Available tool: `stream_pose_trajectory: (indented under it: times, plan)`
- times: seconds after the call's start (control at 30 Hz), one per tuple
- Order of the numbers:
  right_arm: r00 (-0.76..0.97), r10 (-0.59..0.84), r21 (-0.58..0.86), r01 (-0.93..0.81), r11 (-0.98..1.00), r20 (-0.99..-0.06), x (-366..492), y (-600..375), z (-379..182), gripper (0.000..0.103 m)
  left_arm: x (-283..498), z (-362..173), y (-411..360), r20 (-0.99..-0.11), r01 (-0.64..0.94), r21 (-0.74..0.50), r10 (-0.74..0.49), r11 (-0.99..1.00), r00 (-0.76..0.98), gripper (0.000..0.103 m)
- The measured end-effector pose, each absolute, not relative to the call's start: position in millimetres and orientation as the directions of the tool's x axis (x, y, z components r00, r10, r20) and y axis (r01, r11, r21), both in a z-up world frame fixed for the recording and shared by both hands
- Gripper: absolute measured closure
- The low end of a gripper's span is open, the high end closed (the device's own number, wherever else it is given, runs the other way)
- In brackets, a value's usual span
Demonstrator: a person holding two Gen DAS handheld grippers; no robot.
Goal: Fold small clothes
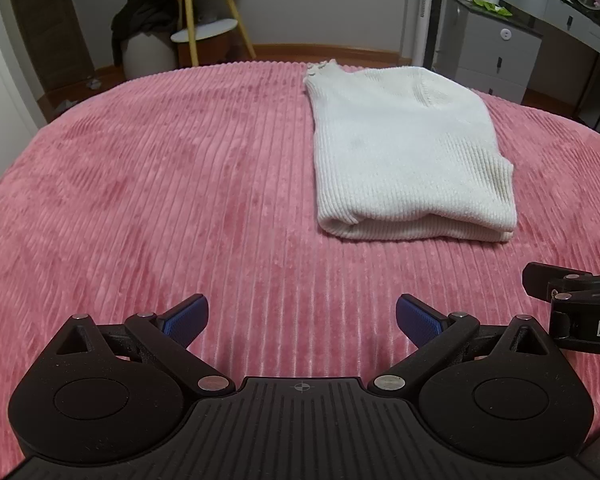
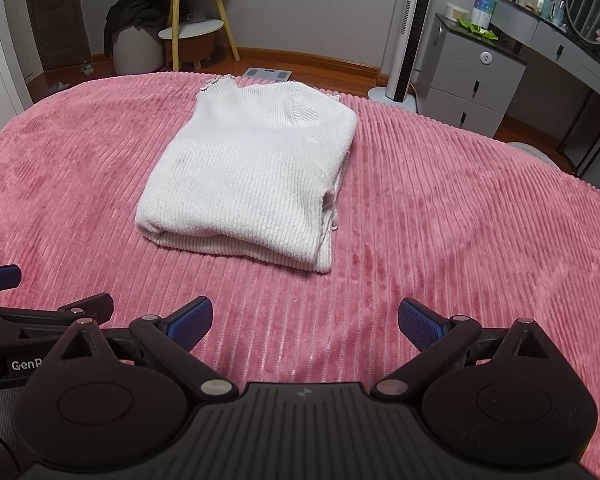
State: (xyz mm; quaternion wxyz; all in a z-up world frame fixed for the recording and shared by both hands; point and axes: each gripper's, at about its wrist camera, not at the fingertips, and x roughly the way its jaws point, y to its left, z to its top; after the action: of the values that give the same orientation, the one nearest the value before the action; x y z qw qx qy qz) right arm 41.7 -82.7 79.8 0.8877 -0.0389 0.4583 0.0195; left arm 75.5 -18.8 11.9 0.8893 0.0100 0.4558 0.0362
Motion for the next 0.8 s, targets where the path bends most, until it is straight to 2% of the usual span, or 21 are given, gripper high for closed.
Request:
stream_pose_trajectory:
  times: [0.8]
  plan:
    - [0.582,0.0,-0.052,-0.072,0.996,-0.813,41.7,-83.2,81.9,0.004,75.8,13.6,-19.4,-0.807,-0.049,0.048,0.067,0.998,0.586,0.001]
